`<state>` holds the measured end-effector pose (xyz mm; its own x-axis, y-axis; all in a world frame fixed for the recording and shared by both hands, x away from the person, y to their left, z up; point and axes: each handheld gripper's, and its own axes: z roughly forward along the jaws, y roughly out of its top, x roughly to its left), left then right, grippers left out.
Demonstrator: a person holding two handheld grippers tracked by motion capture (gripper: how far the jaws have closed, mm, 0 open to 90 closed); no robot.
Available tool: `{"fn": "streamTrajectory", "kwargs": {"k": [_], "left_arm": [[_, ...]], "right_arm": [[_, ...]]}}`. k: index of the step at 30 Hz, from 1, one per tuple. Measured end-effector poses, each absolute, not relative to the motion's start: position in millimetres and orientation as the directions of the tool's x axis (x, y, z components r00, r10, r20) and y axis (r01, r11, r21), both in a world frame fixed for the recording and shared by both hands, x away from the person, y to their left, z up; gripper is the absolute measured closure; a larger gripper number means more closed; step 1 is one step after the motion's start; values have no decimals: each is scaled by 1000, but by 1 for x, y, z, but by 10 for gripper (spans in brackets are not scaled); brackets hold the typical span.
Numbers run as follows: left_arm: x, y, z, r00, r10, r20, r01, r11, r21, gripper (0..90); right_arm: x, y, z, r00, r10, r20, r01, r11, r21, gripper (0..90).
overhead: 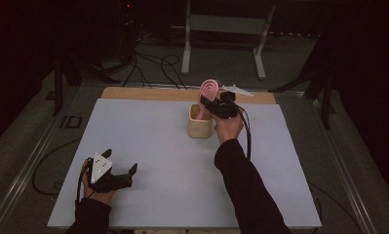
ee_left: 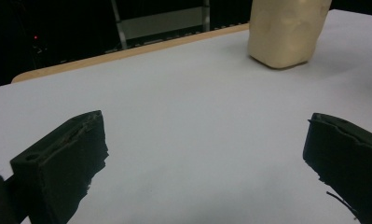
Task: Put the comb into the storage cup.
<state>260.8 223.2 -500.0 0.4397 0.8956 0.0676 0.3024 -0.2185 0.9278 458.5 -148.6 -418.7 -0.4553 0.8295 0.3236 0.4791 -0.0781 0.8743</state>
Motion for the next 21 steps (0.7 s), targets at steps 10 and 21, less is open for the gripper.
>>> {"fn": "streamTrajectory", "kwargs": {"k": [10, 21], "left_arm": [[261, 223, -500, 440, 895, 68, 302, -218, 928, 2], [261, 223, -500, 440, 895, 71, 301, -221, 927, 2]], "right_arm": [[459, -146, -422, -453, 831, 321, 482, -74, 873, 622], [459, -142, -427, -452, 832, 321, 491, -68, 868, 618]]}}
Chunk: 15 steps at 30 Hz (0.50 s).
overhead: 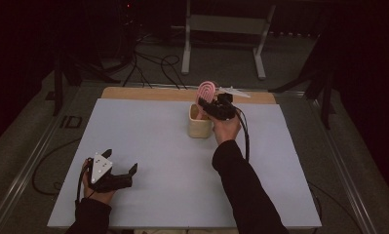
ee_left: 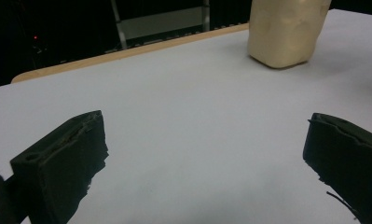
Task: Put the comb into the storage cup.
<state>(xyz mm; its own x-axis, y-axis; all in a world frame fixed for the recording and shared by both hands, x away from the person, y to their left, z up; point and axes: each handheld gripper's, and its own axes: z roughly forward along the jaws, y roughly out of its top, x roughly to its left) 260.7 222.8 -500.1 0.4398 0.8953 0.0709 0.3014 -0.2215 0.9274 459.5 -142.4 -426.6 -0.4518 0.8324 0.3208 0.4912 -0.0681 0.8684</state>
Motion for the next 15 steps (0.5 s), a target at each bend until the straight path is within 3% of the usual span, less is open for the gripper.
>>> {"fn": "streamTrajectory", "kwargs": {"k": [15], "left_arm": [[261, 223, -500, 439, 895, 71, 301, -222, 928, 2]], "right_arm": [[463, -145, -431, -440, 830, 341, 503, -87, 860, 619]]}}
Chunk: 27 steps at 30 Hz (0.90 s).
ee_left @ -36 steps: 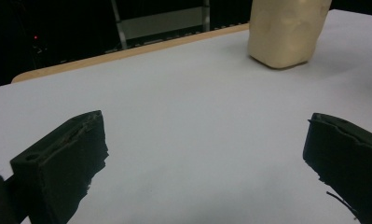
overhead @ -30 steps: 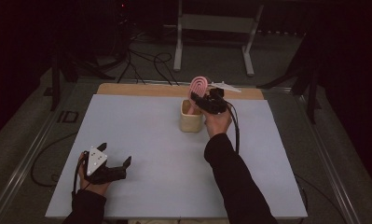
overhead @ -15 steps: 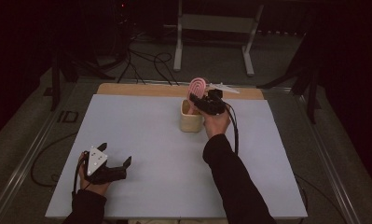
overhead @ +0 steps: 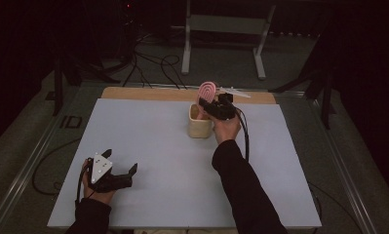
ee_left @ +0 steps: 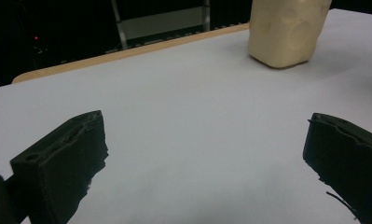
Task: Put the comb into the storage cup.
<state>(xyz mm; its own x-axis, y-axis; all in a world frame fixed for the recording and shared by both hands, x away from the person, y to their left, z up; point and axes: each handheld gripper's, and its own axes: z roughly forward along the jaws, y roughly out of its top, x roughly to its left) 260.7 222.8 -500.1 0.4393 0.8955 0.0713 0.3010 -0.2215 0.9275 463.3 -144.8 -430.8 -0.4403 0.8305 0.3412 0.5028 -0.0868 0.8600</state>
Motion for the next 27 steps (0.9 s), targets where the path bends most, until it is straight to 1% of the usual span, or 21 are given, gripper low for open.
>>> {"fn": "streamTrajectory", "kwargs": {"k": [13, 27], "left_arm": [[261, 223, -501, 440, 895, 71, 302, -222, 927, 2], [261, 223, -500, 437, 897, 70, 301, -219, 928, 2]], "right_arm": [[471, -155, -434, -397, 833, 385, 532, -133, 836, 620], [472, -156, -427, -398, 852, 341, 508, -105, 855, 576]]}}
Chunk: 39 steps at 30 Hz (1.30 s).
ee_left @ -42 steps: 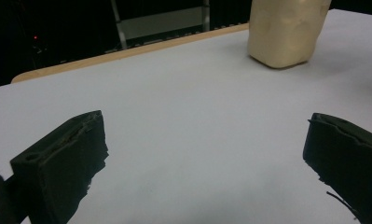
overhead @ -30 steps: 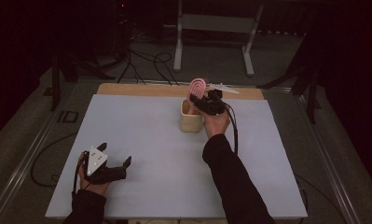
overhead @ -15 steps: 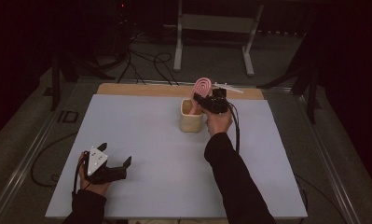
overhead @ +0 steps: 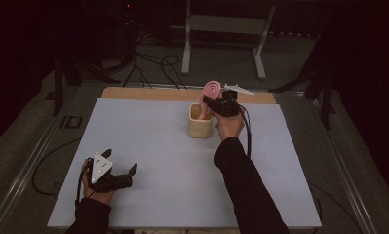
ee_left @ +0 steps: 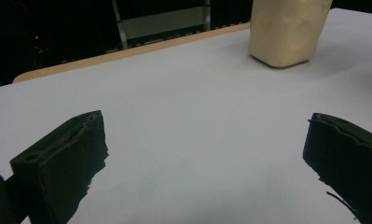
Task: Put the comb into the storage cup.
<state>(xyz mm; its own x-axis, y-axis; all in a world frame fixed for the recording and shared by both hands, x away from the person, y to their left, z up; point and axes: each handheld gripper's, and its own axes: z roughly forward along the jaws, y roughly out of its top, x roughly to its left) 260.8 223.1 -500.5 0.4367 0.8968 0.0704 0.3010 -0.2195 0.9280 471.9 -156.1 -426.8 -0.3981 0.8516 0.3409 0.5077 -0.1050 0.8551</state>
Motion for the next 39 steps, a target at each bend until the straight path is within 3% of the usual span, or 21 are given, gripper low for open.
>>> {"fn": "streamTrajectory", "kwargs": {"k": [15, 27, 39], "left_arm": [[261, 223, -501, 435, 898, 71, 301, -219, 928, 2], [261, 223, -501, 435, 897, 77, 302, -226, 926, 2], [261, 223, -501, 434, 897, 78, 301, -227, 926, 2]], "right_arm": [[471, -158, -426, -402, 872, 278, 507, -41, 861, 482], [467, -159, -423, -432, 871, 234, 524, 31, 851, 208], [465, -156, -423, -470, 866, 173, 524, 115, 844, 87]]}}
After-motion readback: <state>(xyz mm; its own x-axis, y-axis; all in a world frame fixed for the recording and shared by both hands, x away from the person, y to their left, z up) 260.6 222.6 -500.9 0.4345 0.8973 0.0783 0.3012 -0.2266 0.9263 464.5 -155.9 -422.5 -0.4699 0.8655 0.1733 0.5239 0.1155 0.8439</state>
